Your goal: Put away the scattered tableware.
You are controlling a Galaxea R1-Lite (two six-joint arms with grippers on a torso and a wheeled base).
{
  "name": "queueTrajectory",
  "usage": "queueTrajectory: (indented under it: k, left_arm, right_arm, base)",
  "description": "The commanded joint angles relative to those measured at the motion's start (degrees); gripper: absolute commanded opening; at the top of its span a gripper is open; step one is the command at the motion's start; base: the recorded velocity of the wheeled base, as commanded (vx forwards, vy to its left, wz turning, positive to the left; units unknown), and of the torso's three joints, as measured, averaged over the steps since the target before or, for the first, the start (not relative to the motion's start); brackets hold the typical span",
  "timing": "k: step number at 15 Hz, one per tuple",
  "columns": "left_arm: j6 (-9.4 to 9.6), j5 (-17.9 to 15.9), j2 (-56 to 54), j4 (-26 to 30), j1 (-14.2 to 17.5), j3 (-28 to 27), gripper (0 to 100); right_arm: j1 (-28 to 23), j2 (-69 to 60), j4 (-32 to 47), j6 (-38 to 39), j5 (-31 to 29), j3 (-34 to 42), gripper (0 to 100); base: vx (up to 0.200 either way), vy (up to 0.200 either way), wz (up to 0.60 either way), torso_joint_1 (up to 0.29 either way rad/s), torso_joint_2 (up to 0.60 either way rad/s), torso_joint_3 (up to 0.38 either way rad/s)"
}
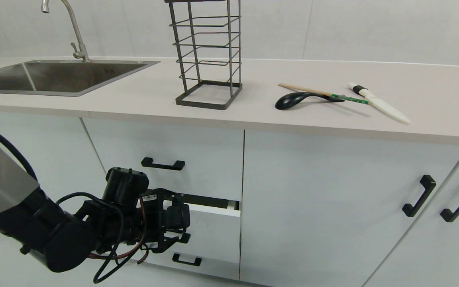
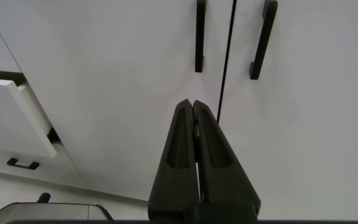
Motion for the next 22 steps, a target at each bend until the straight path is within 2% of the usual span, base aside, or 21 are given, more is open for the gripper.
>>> queueTrajectory:
  k: [1, 5, 9, 13, 14, 15, 19, 22]
  left_arm:
    - [0.09, 0.03, 2.12, -0.09, -0.08, -1.13, 100]
    - [0.88, 0.03, 3.52, 0.08, -0.16, -0.60, 100]
    - [1.85, -0.24, -3.86, -0.09, -1.13, 9.50, 100]
    - [1.15, -0.06, -15.02, 0.08, -5.00, 15.48, 100]
    - [1.15, -0.06, -15.02, 0.08, -5.00, 15.48, 100]
    - [0.97, -0.24, -17.40, 0.43, -5.44, 17.77, 100]
    - [0.97, -0.59, -15.90, 0.17, -6.40, 18.56, 100]
    - [0.97, -0.41, -12.21, -0.27, -6.14, 15.83, 100]
  right_arm:
    - [0.01, 0.08, 0.02, 0.00, 0.04, 0.01, 0]
    - [0.01, 0.08, 0.02, 0.00, 0.04, 0.01, 0]
    - [0.01, -0.01, 0.02, 0.00, 0.04, 0.01, 0]
    - [0.01, 0.08, 0.02, 0.00, 0.04, 0.01, 0]
    - [0.01, 0.08, 0.02, 0.00, 0.04, 0.01, 0]
    - [0.01, -0.01, 0.02, 0.00, 0.04, 0.01, 0]
    - [0.01, 0.08, 0.02, 0.00, 0.04, 0.01, 0]
    - [0.01, 0.08, 0.02, 0.00, 0.04, 0.01, 0]
  base:
    - [0.000, 0.000, 0.00, 0.000, 0.00, 0.000]
    - [0.000, 0.000, 0.00, 0.000, 0.00, 0.000]
    - [0.000, 0.000, 0.00, 0.000, 0.00, 0.000]
    - [0.000, 0.000, 0.00, 0.000, 0.00, 0.000]
    - [0.000, 0.000, 0.00, 0.000, 0.00, 0.000]
    - [0.000, 0.000, 0.00, 0.000, 0.00, 0.000]
    - [0.000, 0.000, 0.00, 0.000, 0.00, 0.000]
    - [0.000, 0.000, 0.00, 0.000, 0.00, 0.000]
